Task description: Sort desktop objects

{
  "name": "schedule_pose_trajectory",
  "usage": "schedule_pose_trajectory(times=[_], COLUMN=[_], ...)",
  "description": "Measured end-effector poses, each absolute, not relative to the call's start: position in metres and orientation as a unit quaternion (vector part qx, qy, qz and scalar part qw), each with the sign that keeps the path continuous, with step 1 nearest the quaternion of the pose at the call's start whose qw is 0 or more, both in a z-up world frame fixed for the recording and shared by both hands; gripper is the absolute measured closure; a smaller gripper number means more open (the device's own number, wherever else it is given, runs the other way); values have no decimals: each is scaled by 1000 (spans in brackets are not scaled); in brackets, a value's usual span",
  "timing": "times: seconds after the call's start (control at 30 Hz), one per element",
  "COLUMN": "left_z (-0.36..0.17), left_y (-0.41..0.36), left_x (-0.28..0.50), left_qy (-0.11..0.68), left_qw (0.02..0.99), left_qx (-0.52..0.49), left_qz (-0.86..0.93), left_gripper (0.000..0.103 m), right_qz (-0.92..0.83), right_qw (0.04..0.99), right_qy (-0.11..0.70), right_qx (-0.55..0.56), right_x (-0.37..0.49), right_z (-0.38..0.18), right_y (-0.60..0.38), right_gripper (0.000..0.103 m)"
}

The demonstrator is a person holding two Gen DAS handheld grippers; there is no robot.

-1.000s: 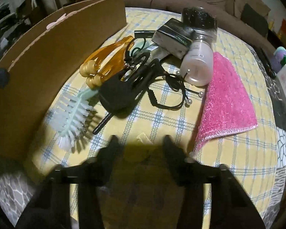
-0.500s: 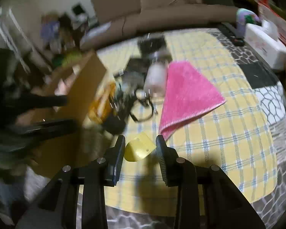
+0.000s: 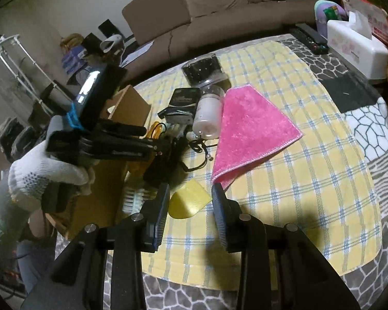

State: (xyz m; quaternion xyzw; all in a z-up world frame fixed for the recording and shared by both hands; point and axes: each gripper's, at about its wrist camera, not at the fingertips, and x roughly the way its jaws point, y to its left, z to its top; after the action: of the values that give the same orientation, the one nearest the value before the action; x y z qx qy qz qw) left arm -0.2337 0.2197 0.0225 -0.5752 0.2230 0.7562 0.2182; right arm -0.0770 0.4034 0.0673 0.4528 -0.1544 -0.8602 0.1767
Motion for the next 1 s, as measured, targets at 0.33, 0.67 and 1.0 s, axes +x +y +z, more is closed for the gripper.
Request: schedule_pose_trajectory(times=[0.33,0.67,1.0], left_z=[33,76,152], left_y=[219,208,159], left_x=[-224,-221,-201], left_qy=[240,190,111], left_qw=[239,269,313], left_qx=[-554,-540,-501], left_qz=[761,775,799], left_gripper=[101,101,101], right_qz=[-857,-858,-865], right_qw=[176,179,203], right_qy=[-156,-156,-156], right_qx=[458,456,432], right_x=[-80,-78,-73], right_z=[62,64,93], right_y=[408,402,386], right_gripper=[69,69,69])
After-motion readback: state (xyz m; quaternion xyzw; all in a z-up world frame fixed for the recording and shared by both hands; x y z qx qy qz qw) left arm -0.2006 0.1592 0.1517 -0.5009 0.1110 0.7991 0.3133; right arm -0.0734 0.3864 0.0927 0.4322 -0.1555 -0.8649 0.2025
